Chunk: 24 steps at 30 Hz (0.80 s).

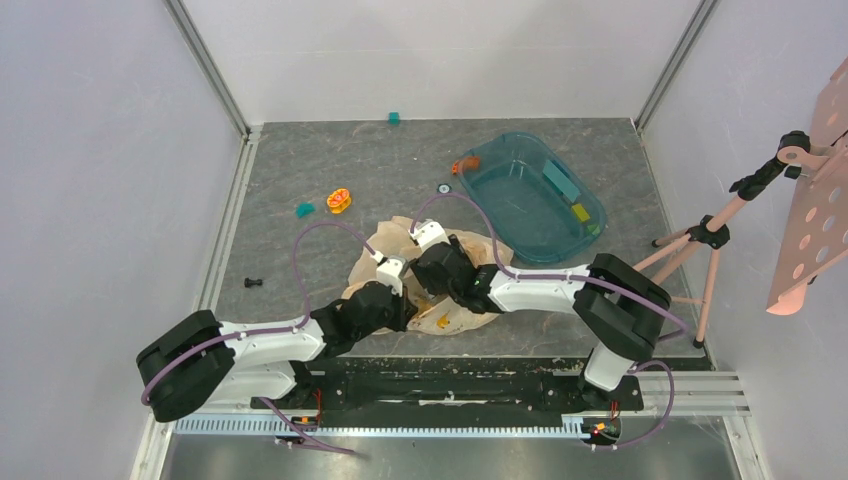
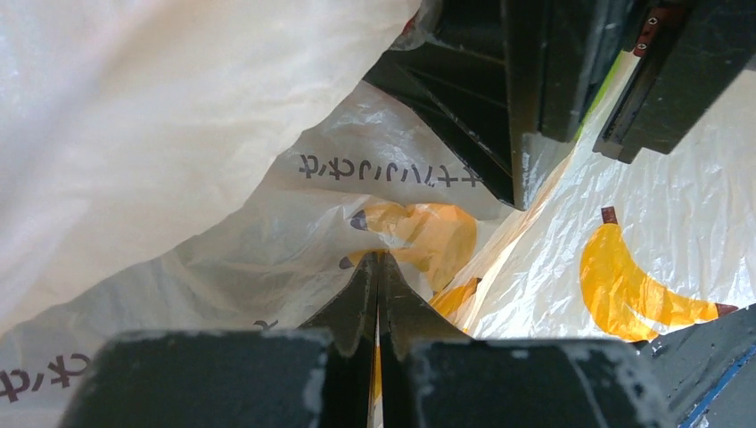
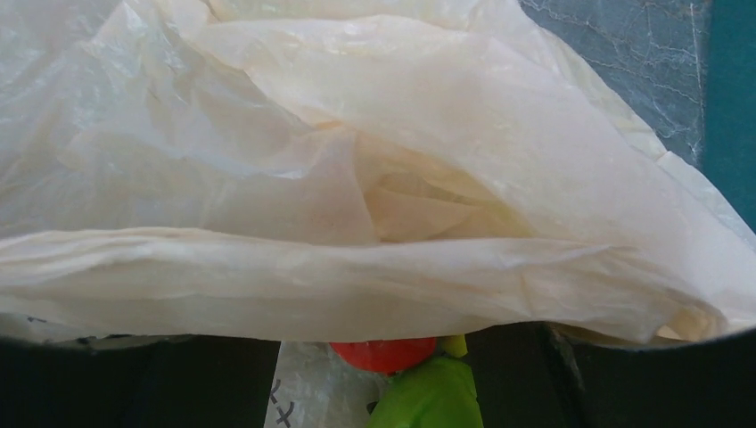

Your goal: Take the fake fruits out of the plastic bag

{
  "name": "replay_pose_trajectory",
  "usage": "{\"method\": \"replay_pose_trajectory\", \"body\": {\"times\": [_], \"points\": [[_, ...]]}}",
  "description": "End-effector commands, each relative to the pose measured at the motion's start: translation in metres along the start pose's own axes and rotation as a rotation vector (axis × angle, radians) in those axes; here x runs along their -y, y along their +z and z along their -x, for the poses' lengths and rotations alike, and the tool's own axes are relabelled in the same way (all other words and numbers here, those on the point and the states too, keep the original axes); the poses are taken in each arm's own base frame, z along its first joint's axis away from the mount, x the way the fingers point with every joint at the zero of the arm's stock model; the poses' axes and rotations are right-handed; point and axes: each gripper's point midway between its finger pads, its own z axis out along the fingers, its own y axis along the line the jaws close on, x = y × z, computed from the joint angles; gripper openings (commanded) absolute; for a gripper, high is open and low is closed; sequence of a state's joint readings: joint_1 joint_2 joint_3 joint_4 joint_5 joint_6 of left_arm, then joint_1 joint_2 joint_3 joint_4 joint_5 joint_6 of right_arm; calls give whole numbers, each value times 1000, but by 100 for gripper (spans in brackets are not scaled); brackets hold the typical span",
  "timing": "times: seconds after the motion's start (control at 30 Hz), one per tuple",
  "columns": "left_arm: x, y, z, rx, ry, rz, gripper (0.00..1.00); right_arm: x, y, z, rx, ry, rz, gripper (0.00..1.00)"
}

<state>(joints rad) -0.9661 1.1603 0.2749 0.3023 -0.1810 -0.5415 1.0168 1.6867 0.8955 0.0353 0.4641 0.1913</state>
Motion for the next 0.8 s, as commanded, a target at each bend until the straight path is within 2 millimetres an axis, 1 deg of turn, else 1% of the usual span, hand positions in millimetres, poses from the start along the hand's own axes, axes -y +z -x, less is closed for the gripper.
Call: {"method": "replay_pose_trajectory", "body": {"times": [0.0, 0.27, 0.43, 0.53, 0.7, 0.77], "points": [[-1, 0, 7, 43, 17, 3, 2, -3, 5, 8, 10, 1, 19, 71], [-7, -5, 8, 69, -7, 20, 2, -7, 13, -6, -21, 19, 68, 72], [-13, -10, 6, 89, -44, 36, 2, -8, 14, -13, -37, 26, 87, 70], [-16, -10, 3, 84, -53, 47, 2, -7, 15, -17, -48, 24, 89, 67], [-18, -9, 1, 76, -60, 59, 2, -7, 13, -20, -53, 25, 94, 52], [-18, -9, 0, 73, -60, 60, 2, -6, 11, -18, -47, 27, 94, 49]]}}
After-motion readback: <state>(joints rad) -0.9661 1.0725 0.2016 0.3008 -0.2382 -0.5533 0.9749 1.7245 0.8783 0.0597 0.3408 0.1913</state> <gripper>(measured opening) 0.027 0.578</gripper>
